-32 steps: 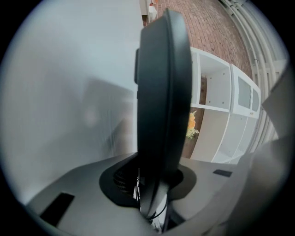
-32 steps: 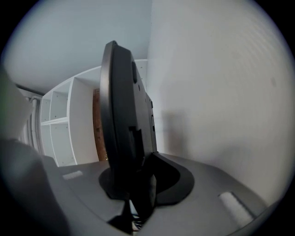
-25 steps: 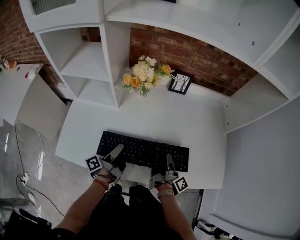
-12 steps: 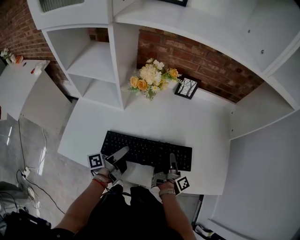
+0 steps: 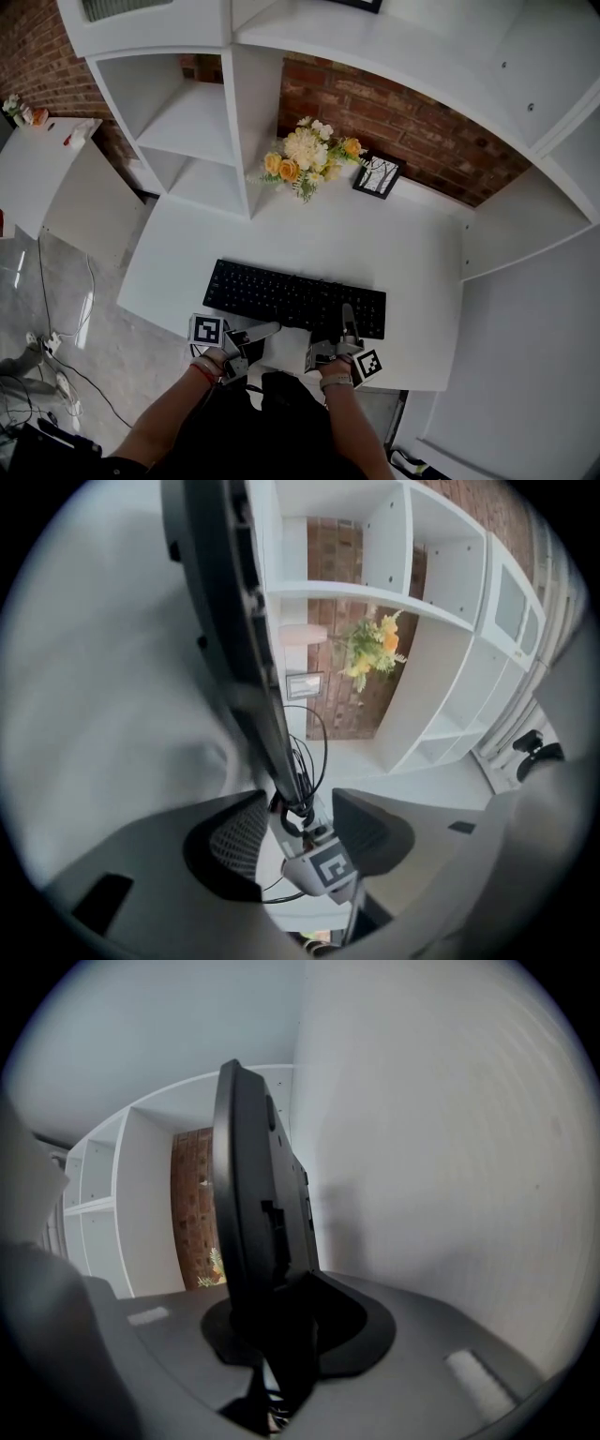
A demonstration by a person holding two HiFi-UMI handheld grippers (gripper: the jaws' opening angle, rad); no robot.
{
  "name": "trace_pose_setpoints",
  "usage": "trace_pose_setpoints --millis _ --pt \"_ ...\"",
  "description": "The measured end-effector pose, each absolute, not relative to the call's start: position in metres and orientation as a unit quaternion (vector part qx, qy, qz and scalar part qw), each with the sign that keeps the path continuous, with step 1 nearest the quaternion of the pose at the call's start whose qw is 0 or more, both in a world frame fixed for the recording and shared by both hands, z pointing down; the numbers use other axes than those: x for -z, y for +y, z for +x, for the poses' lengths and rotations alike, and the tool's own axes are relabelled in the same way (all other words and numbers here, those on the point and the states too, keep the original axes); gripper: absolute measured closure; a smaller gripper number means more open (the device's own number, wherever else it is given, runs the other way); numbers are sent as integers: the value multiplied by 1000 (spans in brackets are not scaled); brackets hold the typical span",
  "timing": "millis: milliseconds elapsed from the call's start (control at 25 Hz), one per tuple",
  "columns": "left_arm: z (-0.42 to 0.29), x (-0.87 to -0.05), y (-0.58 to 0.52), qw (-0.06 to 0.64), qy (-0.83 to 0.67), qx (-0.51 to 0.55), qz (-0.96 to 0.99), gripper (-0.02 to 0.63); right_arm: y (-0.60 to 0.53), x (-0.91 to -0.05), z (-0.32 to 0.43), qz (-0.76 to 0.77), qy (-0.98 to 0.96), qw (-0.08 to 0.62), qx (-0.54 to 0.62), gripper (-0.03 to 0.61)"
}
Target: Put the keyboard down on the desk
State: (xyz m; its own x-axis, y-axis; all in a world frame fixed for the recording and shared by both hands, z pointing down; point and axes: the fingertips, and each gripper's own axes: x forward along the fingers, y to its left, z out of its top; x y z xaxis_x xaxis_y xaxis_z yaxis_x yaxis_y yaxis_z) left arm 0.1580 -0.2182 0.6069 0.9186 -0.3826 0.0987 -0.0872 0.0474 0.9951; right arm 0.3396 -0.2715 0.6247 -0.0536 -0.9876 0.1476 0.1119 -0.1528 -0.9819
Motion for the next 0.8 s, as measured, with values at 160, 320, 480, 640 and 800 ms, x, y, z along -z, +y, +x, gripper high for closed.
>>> trace_pose_setpoints --millis 160,320,480,640,800 --pt "167 -612 -217 698 -179 88 687 537 -272 -625 339 -498 438 474 579 501" --pt "169 -609 -219 685 -185 74 700 552 -272 -626 341 -508 432 468 580 502" --pt "171 -608 -223 680 -188 70 705 555 -278 -622 342 -503 440 467 579 430" --pt "171 -609 -223 688 -190 85 695 557 -279 -618 339 -491 459 457 583 395" --pt "161 -610 -229 699 -209 110 675 558 -273 -617 325 -478 475 433 598 348"
